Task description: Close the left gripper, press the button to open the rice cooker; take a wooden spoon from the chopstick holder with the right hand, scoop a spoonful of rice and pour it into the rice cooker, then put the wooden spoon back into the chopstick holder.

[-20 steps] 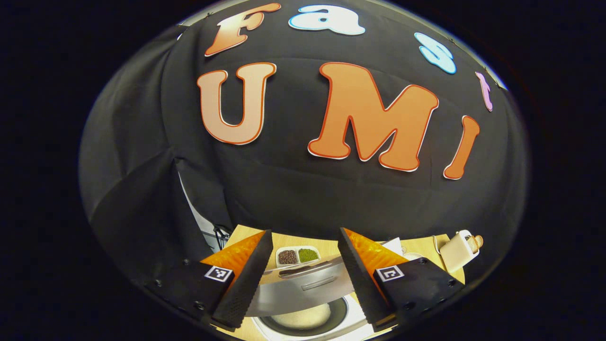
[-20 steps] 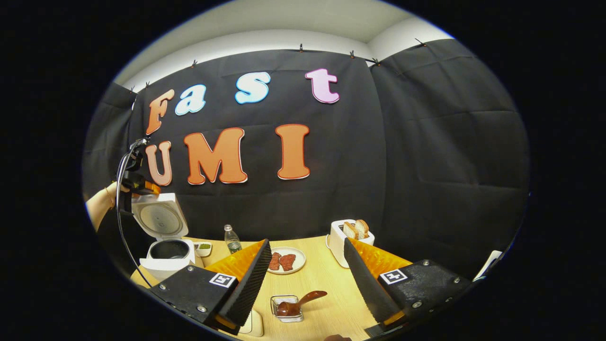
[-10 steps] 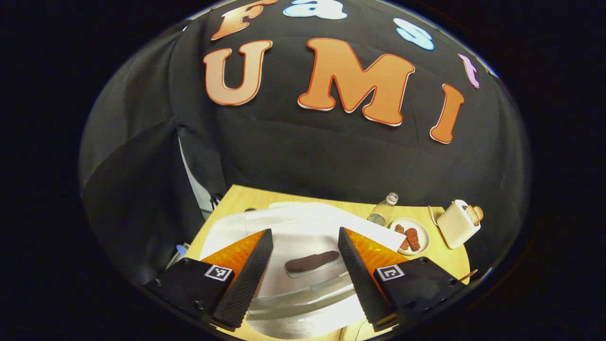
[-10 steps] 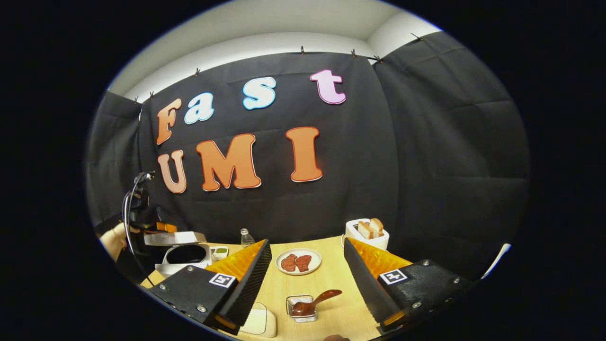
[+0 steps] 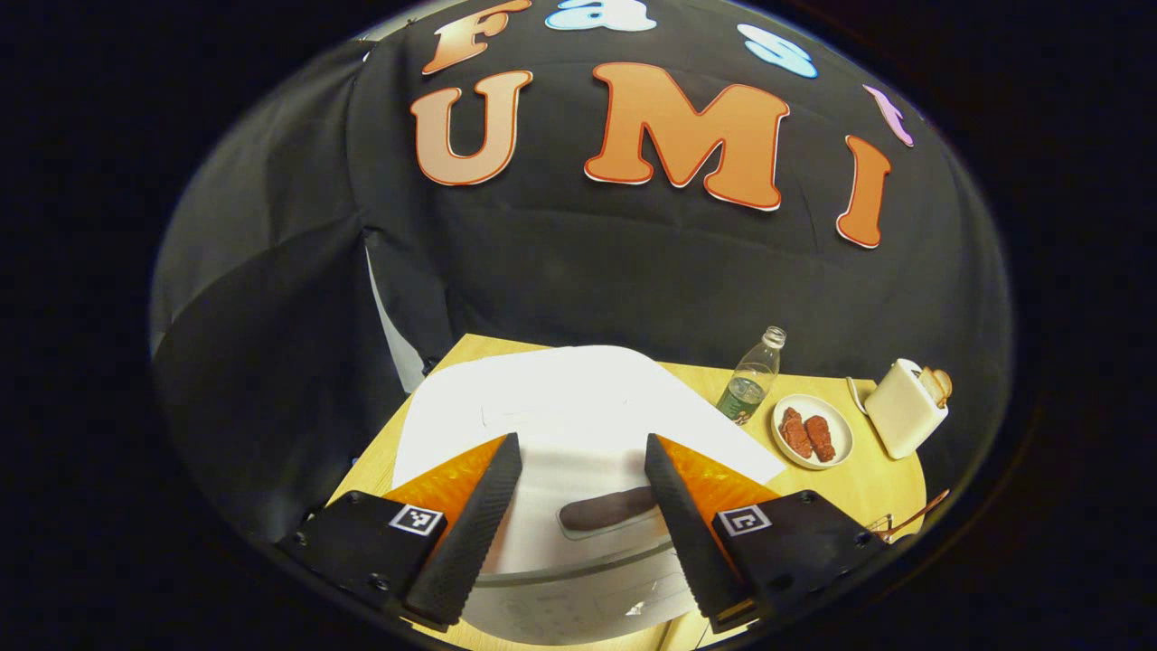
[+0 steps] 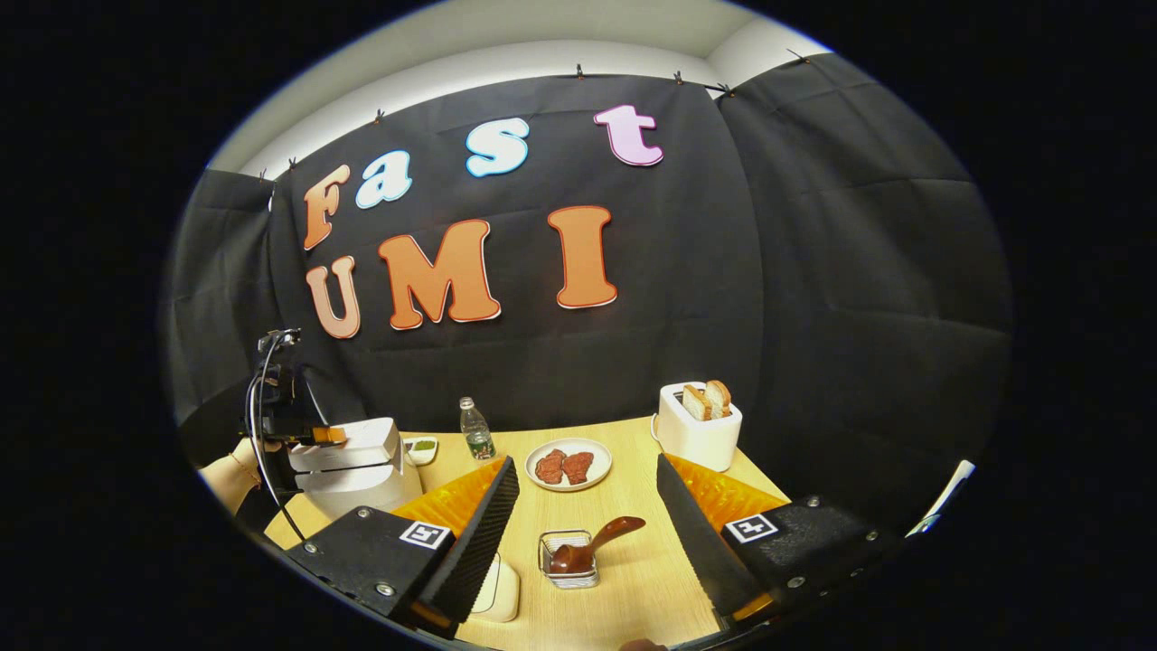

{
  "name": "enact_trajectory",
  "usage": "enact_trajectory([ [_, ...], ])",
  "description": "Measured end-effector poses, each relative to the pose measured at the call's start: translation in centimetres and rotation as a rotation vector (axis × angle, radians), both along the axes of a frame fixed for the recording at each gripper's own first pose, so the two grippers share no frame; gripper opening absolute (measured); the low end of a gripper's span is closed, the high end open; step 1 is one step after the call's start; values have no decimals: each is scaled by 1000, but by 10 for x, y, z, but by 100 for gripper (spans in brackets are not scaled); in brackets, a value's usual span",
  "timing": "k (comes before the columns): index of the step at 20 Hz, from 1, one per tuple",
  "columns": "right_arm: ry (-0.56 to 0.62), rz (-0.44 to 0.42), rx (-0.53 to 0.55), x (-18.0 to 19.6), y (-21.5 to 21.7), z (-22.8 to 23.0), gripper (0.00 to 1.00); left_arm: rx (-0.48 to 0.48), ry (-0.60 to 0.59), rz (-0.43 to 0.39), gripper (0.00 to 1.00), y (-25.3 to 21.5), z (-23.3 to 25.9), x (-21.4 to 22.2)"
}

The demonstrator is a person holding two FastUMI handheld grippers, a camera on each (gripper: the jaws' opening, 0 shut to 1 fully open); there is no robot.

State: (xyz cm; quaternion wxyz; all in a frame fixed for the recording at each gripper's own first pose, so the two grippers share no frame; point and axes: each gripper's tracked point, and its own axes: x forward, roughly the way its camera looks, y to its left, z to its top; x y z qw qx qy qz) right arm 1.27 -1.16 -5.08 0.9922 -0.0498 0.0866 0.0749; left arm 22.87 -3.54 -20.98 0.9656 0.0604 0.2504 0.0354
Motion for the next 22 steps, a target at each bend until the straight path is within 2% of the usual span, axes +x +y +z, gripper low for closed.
enact_trajectory([
  [6, 41, -12, 10, 3, -10, -15, 95, 23, 12, 7, 95, 1, -20, -4],
  [12, 85, 5, 25, 10, -3, -30, 95, 29, 30, 39, 94, 3, -30, -7],
  [15, 89, 9, 9, 15, -2, -35, 95, 42, 8, 23, 98, 4, -30, -5],
  [17, 97, 8, 8, 19, -2, -38, 95, 33, 0, 14, 95, 4, -32, -5],
  [18, 103, 7, 11, 20, -1, -40, 95, 36, 1, 11, 99, 4, -33, -5],
  [19, 106, 9, 15, 20, 0, -40, 95, 37, -2, 13, 96, 4, -35, -5],
  [22, 105, 8, 12, 22, -1, -41, 95, 82, 4, 9, 96, 3, -35, -5],
])
